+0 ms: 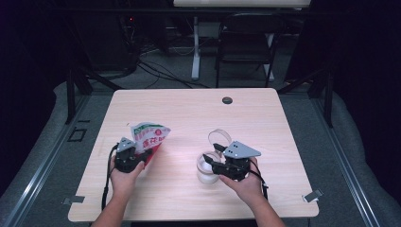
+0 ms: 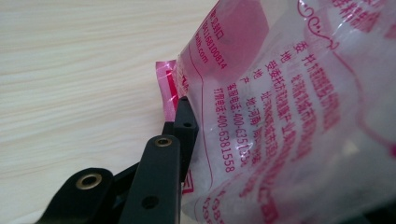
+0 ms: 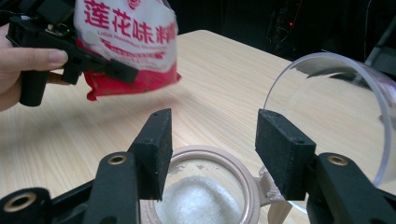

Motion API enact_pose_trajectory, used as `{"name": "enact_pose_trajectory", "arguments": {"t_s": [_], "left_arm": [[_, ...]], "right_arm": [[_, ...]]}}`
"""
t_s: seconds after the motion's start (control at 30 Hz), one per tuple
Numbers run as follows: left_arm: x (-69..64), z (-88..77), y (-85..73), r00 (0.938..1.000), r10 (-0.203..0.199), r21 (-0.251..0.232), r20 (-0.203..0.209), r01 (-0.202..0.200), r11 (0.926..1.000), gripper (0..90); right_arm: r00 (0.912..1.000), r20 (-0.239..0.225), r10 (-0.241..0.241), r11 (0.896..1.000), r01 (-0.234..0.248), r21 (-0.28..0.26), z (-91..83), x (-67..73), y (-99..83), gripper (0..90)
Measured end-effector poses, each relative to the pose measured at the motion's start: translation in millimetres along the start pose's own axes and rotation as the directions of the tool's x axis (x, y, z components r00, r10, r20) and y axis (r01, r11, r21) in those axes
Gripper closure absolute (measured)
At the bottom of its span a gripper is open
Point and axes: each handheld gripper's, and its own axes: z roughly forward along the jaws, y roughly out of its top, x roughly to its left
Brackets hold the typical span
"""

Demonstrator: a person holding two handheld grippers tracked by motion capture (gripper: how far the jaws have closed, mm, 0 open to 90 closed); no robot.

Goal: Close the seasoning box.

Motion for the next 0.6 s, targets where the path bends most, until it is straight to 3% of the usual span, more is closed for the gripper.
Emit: {"name": "enact_pose_trajectory", "arguments": {"t_s": [0.17,0.27,0.37,0.6], "left_arm": [[24.1,-8.9,-1.8,0.9945,-0.036,-0.005,-0.099,0.036,0.9993,74.5],[39.9,-13.9,-4.4,0.9838,-0.094,-0.014,-0.153,0.093,0.9956,74.5],[49.8,-17.5,-5.9,0.9718,-0.097,-0.014,-0.215,0.096,0.9953,74.5],[68.8,-20.3,-11.5,0.9489,-0.171,-0.013,-0.265,0.173,0.9848,74.4]], "right_arm": [[1.0,0.006,0.008,1.0,-0.008,-0.004,-0.1,-1.6,-0.4,46.1],[1.0,0.005,0.005,1.0,-0.005,0.003,0.4,-2.0,-0.8,46.1],[1.0,0.006,0.006,1.0,-0.006,0.003,1.1,-2.0,-1.1,46.1],[0.9999,0.011,0.005,1.0,-0.005,0.001,0.7,-3.0,-1.4,46.1]]}}
